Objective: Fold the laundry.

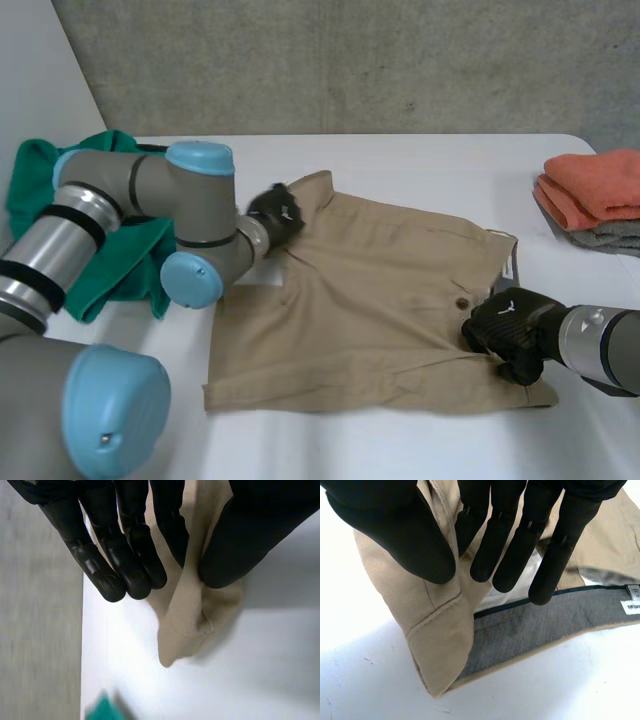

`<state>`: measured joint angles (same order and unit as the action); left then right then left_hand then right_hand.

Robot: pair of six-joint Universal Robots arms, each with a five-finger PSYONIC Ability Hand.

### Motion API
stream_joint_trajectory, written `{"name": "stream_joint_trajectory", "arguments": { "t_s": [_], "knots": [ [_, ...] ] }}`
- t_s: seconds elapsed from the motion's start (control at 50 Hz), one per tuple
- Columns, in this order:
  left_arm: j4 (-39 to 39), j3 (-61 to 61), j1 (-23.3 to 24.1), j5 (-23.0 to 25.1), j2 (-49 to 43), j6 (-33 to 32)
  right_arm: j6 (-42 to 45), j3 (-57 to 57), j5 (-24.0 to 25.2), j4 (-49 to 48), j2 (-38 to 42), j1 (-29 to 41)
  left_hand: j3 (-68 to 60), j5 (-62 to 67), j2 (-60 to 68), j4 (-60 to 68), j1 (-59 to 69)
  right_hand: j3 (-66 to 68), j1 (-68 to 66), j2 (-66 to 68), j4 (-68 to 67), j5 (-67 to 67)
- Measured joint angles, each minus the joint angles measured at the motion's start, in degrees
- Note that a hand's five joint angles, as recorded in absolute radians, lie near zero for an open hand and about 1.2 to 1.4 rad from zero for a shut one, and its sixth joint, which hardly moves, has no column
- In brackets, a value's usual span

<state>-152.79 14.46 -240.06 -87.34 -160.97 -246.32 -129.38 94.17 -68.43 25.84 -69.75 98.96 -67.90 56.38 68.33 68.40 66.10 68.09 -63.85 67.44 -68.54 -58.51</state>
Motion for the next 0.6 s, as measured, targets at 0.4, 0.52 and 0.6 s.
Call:
{"name": "stream_joint_trajectory", "arguments": {
  "t_s": [0.4, 0.52, 0.6],
  "knots": [
    [-4.3, 19.1, -3.0, -3.9, 16.3, 34.4, -2.0, 0.3, -0.4, -1.2, 0.0, 1.8, 55.8, -53.5, -56.3, -56.9, -55.1, 0.0, 0.0, 0.0, 0.0, -0.2],
    [-6.0, 20.5, -4.9, -1.1, 16.3, 33.0, -2.8, 0.2, -0.7, -2.1, -0.2, 1.5, 54.9, -52.8, -55.3, -55.6, -53.7, 0.0, 0.0, 0.0, 0.0, -0.2],
    [-6.8, 20.7, -5.8, 2.3, 14.3, 29.2, -3.1, 0.2, -0.7, -2.3, -0.2, 1.3, 47.5, -45.7, -47.9, -47.7, -44.6, 0.0, 0.0, 0.0, 0.0, -0.2]
  ]
}}
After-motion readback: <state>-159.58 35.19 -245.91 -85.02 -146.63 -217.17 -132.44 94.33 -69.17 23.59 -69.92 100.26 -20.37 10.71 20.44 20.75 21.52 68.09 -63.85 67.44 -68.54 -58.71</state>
